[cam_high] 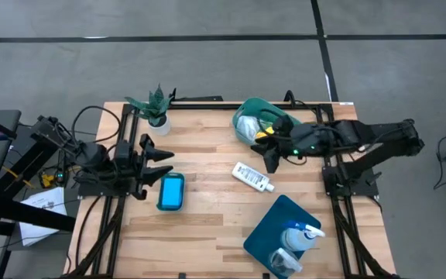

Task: Pick & Place Kitchen Items
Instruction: Put the white glass cleaner bottle into the blue bin

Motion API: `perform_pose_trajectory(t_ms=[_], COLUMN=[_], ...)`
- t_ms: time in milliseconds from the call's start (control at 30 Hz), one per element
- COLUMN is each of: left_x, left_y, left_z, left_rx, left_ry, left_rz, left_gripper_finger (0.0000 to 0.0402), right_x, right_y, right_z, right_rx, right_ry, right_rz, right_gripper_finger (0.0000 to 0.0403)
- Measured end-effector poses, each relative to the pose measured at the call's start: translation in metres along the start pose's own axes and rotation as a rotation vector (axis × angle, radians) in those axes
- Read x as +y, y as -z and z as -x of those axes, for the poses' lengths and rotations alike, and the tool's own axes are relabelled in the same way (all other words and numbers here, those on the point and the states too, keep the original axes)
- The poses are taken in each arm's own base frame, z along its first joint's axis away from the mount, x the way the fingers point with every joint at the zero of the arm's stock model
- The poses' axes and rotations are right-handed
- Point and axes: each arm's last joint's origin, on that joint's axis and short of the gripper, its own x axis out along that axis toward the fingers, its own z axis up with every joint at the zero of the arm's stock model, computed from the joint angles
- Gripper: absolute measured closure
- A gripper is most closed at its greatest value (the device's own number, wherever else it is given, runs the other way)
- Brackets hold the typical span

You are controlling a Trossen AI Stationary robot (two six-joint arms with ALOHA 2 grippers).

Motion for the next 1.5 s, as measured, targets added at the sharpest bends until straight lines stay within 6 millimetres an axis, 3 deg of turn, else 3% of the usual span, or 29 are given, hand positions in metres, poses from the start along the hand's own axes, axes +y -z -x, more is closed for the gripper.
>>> perform_pose_trajectory(t_ms=[233, 467, 700, 900, 1100, 1500], left_x=[0.001, 0.007, 0.009, 0.009, 0.009, 0.008], left_y=[0.000, 0.000, 0.001, 0.002, 0.002, 0.002], left_z=[0.000, -0.003, -0.005, -0.005, -0.005, -0.005], left_rx=[-0.001, -0.009, -0.006, 0.002, 0.005, 0.005], left_ry=[-0.046, -0.099, -0.111, -0.109, -0.104, -0.078], left_rz=[-0.009, -0.021, -0.028, -0.031, -0.032, -0.020], left_gripper_finger=[0.0220, 0.0220, 0.0220, 0.0220, 0.0220, 0.0220], right_x=[-0.030, -0.032, -0.023, -0.009, -0.013, -0.023], right_y=[0.008, 0.010, 0.042, 0.071, 0.096, 0.132], right_z=[-0.012, -0.040, -0.076, -0.097, -0.113, -0.147], right_rx=[0.279, 0.385, 0.581, 0.693, 0.829, 1.001], right_ry=[0.072, 0.030, 0.102, 0.140, 0.294, 0.476], right_rz=[-0.084, -0.131, -0.084, -0.026, -0.021, -0.004], right_gripper_finger=[0.0260, 0.0260, 0.0242, 0.0166, 0.0113, 0.0104])
